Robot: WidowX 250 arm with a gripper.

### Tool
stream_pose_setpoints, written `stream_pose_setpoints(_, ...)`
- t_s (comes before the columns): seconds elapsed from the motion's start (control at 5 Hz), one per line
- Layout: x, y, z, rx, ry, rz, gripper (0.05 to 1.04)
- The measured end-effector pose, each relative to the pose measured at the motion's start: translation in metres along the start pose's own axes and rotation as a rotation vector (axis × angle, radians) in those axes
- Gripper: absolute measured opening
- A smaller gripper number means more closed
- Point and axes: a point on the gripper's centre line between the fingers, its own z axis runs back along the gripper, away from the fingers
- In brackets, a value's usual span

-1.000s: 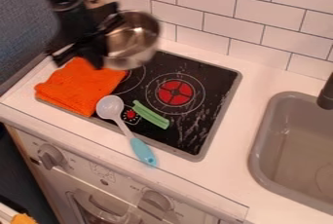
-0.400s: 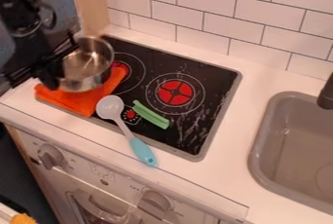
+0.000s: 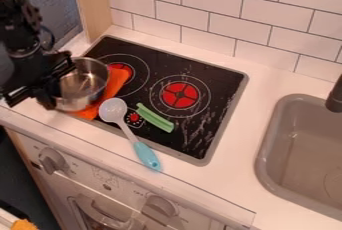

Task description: Move the silver pot on top of the orange cloth

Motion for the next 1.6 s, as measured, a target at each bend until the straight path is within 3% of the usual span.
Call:
stream_pose_setpoints(0.2, 0.003, -0.003, 0.002, -0.004, -0.003, 0.026, 0.287)
stream_pose_setpoints(0.6, 0.0, -0.003, 0.002, 0.005, 0.01, 0.022, 0.878)
stream_pose_setpoints(0.8, -0.004, -0.005, 0.002, 0.013, 0.022, 0.017, 1.014)
stream_pose_setpoints(1.0, -0.006, -0.004, 0.012, 0.023, 0.032, 0.011, 1.009)
stream_pose_setpoints(1.2, -0.002, -0.01, 0.057, -0.017, -0.039, 0.024, 1.004)
stream_pose_setpoints(1.4, 0.0, -0.015, 0.086, -0.053, -0.08, 0.037, 1.003)
stream_pose_setpoints(1.6, 0.0, -0.015, 0.086, -0.053, -0.08, 0.037, 1.003)
